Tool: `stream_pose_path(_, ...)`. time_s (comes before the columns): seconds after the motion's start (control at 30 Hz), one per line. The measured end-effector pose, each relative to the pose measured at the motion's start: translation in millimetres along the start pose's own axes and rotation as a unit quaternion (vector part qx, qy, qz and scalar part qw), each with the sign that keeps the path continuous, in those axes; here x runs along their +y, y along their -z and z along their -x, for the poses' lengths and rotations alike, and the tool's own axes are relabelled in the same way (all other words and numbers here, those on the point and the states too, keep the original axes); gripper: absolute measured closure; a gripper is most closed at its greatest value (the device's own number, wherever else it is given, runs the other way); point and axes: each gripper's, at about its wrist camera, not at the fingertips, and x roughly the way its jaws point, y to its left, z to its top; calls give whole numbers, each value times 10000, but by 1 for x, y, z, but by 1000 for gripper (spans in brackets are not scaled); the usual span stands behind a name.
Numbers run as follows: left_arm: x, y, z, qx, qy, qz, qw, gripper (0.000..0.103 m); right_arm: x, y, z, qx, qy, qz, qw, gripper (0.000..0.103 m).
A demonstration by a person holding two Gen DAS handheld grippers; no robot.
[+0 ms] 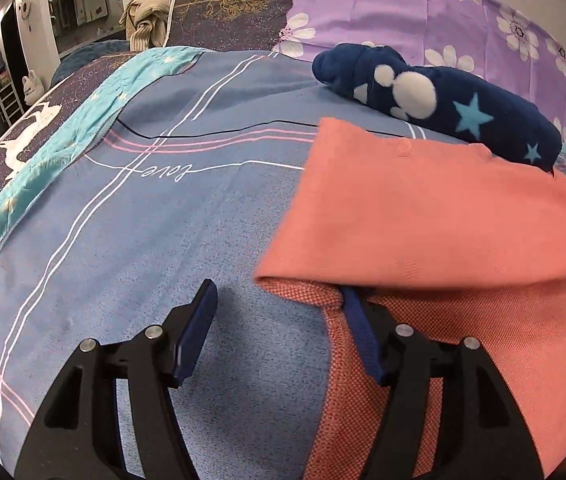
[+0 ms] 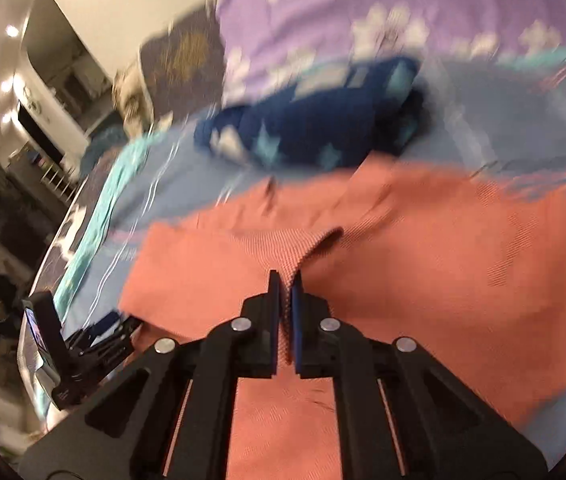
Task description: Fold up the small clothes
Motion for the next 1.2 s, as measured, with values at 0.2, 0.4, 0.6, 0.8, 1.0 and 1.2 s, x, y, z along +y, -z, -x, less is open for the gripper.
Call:
stream_pose_path(0.2,-13,2,5,-123,-244,-288,9992,38,-54,3,15,138,584,-158,9981,96)
stream_pose_path(0.4,-6,2,11,-108,10,-260,9996,40,-88,29,-3,376,681,-555,9954,90)
stream_pose_path(0.6,-5,7,54,-342,909,-415,9944,103,-78,32,30,28,645,-184,9977,90)
stream_pose_path(0.8,-49,-16,55,-620,1396,-589,9865,103,-55,42,0,495,207,20,9986,84)
stream_pose_path(1.0,-75,-5,-8,54,1050,-766,9915,97,-67,63,-12,469,655,163,9966,91)
stream_pose_path(1.2,-80,0,-12,31,1056,-790,9913,97,-130,62,94,-775,1396,-704,9847,73)
